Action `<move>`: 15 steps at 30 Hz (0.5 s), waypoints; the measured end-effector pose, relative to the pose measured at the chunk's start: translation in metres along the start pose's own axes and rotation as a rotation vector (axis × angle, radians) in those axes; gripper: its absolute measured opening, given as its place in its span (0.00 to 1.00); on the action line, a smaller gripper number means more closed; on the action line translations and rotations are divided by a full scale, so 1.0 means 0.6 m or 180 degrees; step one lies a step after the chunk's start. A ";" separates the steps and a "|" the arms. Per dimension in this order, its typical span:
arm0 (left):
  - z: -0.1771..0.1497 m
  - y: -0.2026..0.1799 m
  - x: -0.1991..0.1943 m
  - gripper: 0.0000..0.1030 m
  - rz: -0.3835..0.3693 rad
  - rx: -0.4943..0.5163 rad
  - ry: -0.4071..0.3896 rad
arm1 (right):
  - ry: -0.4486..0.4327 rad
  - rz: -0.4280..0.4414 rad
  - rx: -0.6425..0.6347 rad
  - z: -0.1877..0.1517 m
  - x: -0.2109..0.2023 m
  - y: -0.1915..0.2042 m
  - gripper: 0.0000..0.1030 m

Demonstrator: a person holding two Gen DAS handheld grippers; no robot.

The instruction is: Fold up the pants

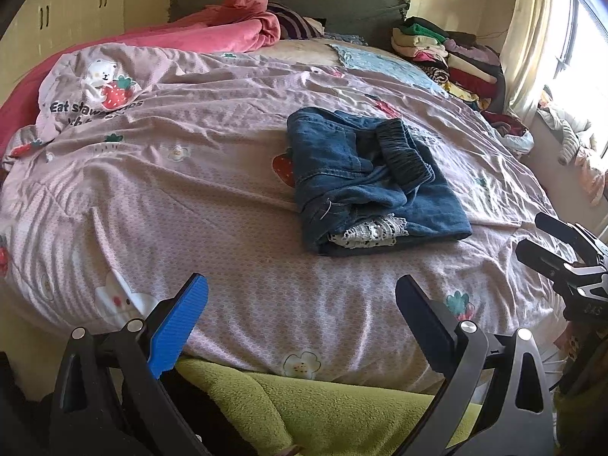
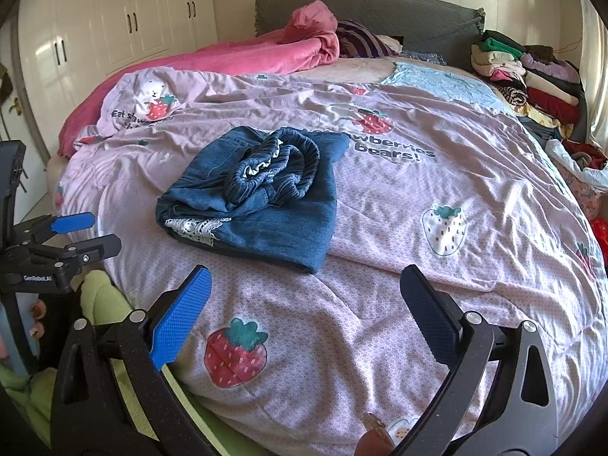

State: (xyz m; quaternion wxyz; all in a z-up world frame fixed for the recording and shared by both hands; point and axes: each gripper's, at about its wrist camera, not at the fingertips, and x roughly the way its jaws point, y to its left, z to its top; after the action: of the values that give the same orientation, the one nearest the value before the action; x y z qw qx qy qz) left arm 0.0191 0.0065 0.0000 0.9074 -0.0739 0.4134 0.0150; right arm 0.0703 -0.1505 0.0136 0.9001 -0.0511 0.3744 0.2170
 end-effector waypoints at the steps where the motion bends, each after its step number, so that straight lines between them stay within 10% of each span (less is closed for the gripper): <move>1: 0.000 0.000 0.000 0.96 0.0006 -0.0001 0.0002 | -0.0001 -0.0003 0.0005 0.000 -0.001 0.000 0.91; 15: -0.002 0.003 0.002 0.96 0.0080 0.0014 0.0017 | -0.0001 -0.0072 0.0028 0.003 0.000 -0.007 0.91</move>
State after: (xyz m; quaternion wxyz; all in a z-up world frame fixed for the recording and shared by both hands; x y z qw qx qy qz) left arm 0.0189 0.0081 -0.0016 0.9063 -0.0666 0.4167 0.0254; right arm 0.0733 -0.1541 0.0148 0.9027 -0.0514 0.3746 0.2052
